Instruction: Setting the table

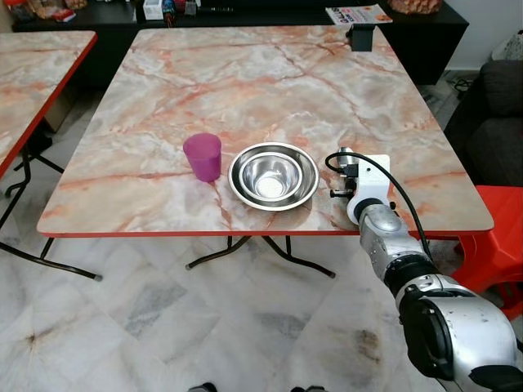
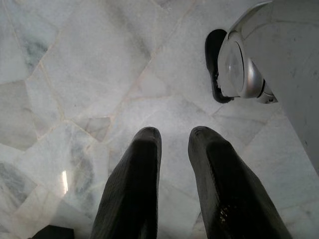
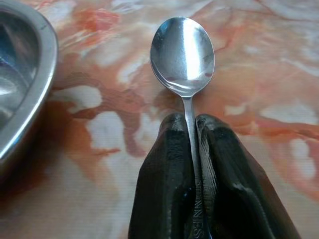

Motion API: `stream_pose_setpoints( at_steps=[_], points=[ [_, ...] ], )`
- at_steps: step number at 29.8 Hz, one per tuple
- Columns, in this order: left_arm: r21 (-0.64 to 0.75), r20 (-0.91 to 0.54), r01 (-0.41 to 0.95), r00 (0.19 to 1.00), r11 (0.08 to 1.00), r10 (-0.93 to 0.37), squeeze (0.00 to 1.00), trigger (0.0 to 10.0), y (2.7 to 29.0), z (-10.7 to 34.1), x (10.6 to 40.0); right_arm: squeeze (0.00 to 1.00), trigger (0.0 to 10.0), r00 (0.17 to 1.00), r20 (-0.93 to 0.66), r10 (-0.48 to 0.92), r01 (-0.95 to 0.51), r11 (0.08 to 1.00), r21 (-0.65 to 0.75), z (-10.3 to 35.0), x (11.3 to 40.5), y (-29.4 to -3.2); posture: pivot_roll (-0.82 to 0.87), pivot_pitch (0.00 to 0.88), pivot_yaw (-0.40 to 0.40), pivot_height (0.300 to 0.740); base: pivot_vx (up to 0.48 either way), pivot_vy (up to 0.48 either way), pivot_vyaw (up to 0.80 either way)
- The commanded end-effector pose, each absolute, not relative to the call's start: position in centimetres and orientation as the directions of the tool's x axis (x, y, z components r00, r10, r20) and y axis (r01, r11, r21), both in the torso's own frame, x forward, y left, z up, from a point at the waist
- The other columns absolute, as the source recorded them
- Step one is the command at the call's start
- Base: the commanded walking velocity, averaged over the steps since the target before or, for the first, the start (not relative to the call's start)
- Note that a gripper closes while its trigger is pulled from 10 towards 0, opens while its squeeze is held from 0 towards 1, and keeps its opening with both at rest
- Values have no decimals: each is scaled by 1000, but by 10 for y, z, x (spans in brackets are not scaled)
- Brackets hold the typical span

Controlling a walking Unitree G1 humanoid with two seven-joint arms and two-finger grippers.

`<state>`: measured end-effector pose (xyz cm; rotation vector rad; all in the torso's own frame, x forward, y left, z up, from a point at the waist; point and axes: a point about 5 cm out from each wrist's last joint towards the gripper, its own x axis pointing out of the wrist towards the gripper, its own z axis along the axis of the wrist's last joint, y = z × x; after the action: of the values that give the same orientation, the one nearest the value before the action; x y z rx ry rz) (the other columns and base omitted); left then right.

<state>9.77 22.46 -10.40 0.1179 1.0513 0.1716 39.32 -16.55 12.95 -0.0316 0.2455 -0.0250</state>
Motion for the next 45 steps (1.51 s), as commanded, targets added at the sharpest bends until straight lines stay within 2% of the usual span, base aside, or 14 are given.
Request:
stream_pose_setpoints(
  at_steps=[1, 13, 14, 28, 29, 30, 33, 38, 40, 42, 43, 44, 45],
  points=[
    [192, -860, -78, 466, 978, 207, 0, 10000, 229, -105, 90, 0, 10000, 967, -253, -17, 8, 999, -35, 130, 394, -163, 63, 207, -25, 740, 0, 0, 0],
    [193, -861, -90, 462, 977, 213, 0, 10000, 229, -106, 85, 0, 10000, 965, -261, -21, 14, 999, -29, 128, 393, -163, 70, 213, -35, 740, 0, 0, 0],
    [193, -861, -90, 462, 977, 213, 0, 10000, 229, -106, 85, 361, 10000, 965, -261, -24, 17, 999, -30, 128, 393, -164, 72, 214, -35, 740, 0, 0, 0],
    [200, -859, -96, 462, 975, 222, 0, 10000, 232, -105, 83, 365, 10000, 963, -266, -38, 30, 999, -33, 126, 392, -166, 81, 219, -35, 740, 0, 0, 0],
    [200, -859, -96, 462, 975, 222, 0, 10000, 232, -105, 83, 584, 10000, 963, -266, -39, 31, 999, -35, 126, 392, -166, 82, 219, -35, 740, 0, 0, 0],
    [201, -859, -96, 462, 975, 222, 0, 10000, 232, -105, 83, 592, 10000, 963, -265, -40, 32, 999, -36, 126, 392, -166, 83, 218, -35, 740, 0, 0, 0],
    [201, -859, -96, 461, 975, 222, 0, 10000, 232, -105, 82, 529, 10000, 963, -265, -45, 35, 999, -39, 126, 392, -167, 84, 216, -36, 740, 0, 0, 0],
    [202, -859, -98, 461, 975, 224, 0, 10000, 232, -105, 82, 549, 10000, 964, -264, -44, 34, 999, -41, 126, 392, -167, 85, 216, -37, 740, 0, 0, 0],
    [202, -858, -100, 462, 974, 225, 0, 10000, 232, -105, 82, 604, 10000, 964, -262, -45, 35, 999, -41, 126, 392, -167, 87, 216, -37, 740, 0, 0, 0],
    [202, -857, -99, 463, 974, 225, 0, 10000, 232, -105, 82, 580, 10000, 964, -260, -47, 37, 998, -44, 127, 392, -167, 89, 216, -38, 740, 0, 0, 0],
    [203, -857, -100, 463, 974, 226, 0, 10000, 232, -105, 82, 486, 10000, 965, -257, -48, 38, 998, -44, 128, 393, -166, 90, 217, -38, 740, 0, 0, 0],
    [203, -857, -100, 463, 974, 226, 0, 10000, 232, -105, 82, 486, 10000, 966, -256, -48, 38, 998, -44, 128, 393, -166, 90, 217, -38, 740, 0, 0, 0],
    [203, -857, -101, 463, 974, 226, 0, 10000, 232, -105, 82, 149, 10000, 966, -253, -49, 39, 998, -43, 128, 393, -166, 90, 216, -39, 740, 0, 0, 0]
  ],
)
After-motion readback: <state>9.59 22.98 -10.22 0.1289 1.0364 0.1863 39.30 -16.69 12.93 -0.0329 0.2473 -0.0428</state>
